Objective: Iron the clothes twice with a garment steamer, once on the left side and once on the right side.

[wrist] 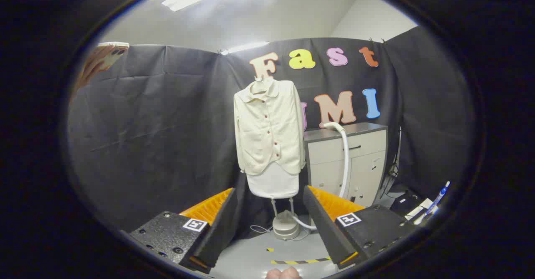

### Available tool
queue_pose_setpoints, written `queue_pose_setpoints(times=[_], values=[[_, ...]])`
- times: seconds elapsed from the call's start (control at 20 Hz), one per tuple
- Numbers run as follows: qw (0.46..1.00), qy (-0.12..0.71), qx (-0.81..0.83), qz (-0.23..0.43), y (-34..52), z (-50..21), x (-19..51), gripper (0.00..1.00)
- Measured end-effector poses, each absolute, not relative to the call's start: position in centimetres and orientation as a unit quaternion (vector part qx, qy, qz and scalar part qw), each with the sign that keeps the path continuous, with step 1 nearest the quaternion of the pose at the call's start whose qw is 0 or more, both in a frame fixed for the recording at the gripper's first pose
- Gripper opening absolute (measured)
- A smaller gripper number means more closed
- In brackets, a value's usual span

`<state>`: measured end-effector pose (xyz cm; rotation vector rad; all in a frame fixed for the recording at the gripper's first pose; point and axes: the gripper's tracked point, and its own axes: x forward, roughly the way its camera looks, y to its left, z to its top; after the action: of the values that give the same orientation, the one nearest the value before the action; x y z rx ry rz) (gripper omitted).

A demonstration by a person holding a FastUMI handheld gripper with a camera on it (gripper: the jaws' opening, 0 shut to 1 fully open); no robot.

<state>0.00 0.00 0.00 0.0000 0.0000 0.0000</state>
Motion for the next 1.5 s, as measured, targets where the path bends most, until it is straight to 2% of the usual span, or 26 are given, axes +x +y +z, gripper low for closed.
queue_pose_setpoints(times=[0.7, 1.25, 1.5], values=[[1.0, 0.009, -0.002, -0.009, 1.1, -0.4, 1.8, 0.97], [0.998, 0.01, -0.004, -0.055, 0.6, -0.8, 3.3, 0.97], [0.998, 0.005, -0.026, -0.051, -0.6, 0.3, 5.8, 0.97]])
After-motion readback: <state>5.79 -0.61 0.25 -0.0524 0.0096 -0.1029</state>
